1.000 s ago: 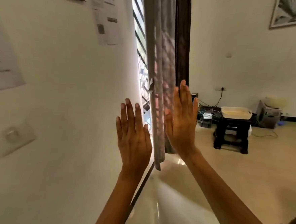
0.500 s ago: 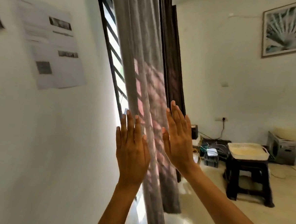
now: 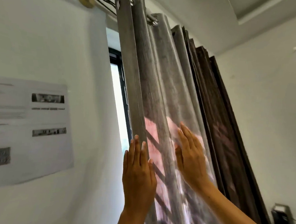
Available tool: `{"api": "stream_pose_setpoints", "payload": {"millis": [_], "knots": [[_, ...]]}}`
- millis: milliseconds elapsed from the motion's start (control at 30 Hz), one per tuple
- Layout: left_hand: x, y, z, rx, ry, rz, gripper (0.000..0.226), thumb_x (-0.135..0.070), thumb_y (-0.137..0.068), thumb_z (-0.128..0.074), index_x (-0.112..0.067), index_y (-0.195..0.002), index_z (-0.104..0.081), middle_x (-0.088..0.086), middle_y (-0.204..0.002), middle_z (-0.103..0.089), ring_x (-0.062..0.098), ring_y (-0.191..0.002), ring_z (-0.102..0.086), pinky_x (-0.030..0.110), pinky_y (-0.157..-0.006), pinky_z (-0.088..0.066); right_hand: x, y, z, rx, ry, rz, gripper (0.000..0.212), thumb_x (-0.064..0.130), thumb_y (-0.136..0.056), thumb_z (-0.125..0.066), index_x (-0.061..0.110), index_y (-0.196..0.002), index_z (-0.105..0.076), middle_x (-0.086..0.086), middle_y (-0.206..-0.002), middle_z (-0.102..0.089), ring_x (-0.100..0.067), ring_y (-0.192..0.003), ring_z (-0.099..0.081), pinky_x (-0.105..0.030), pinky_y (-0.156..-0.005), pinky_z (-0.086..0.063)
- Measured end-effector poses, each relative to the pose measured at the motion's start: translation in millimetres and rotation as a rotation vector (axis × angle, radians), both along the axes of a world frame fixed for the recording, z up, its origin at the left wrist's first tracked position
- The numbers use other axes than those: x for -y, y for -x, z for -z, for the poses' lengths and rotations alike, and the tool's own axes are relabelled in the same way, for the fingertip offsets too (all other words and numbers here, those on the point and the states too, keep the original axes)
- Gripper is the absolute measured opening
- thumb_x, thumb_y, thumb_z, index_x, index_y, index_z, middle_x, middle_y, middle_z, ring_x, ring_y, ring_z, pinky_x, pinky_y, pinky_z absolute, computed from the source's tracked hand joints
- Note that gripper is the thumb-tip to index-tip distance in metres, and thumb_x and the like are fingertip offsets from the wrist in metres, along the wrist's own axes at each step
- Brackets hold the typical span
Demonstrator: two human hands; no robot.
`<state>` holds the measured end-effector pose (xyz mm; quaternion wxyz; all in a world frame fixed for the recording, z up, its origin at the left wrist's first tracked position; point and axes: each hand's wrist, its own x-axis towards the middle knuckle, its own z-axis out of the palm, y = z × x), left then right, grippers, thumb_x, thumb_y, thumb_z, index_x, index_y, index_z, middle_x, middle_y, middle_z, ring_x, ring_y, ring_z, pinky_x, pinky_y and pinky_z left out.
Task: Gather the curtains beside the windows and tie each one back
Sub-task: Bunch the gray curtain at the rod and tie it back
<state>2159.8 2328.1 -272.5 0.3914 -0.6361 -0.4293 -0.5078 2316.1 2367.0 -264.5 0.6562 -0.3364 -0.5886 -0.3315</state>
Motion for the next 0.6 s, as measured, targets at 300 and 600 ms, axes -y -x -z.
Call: {"api": "stream_pose_setpoints", "payload": {"millis": [300, 600], "knots": [[-111.5, -25.6, -96.9, 0.069, 0.051, -0.063, 0.06, -0.038, -0.084, -0.054, 0.003, -0.128, -0.054, 0.019, -0.133, -0.054, 0.039, -0.118, -0.055, 0.038, -0.093, -0.037, -141.3, -9.1, -84.4, -0.046, 0.059, -0.155, 0.04, 0.027, -0.097, -0.042, 0.0, -0.124, -0.055, -0.017, -0.135, -0.053, -0.032, -0.118, -0.056, -0.039, -0.096, -0.046], [-145.2, -33.3, -171.8, 0.216, -0.067, -0.087, 0.065, -0.019, -0.095, -0.053, -0.009, -0.149, -0.018, 0.01, -0.149, -0.037, 0.028, -0.133, -0.042, 0.031, -0.109, -0.033, -198.0, -4.7, -166.4, -0.185, 0.388, -0.446, 0.073, 0.04, -0.089, -0.062, 0.01, -0.145, -0.027, -0.014, -0.133, -0.052, -0.031, -0.116, -0.054, -0.042, -0.091, -0.046]]}}
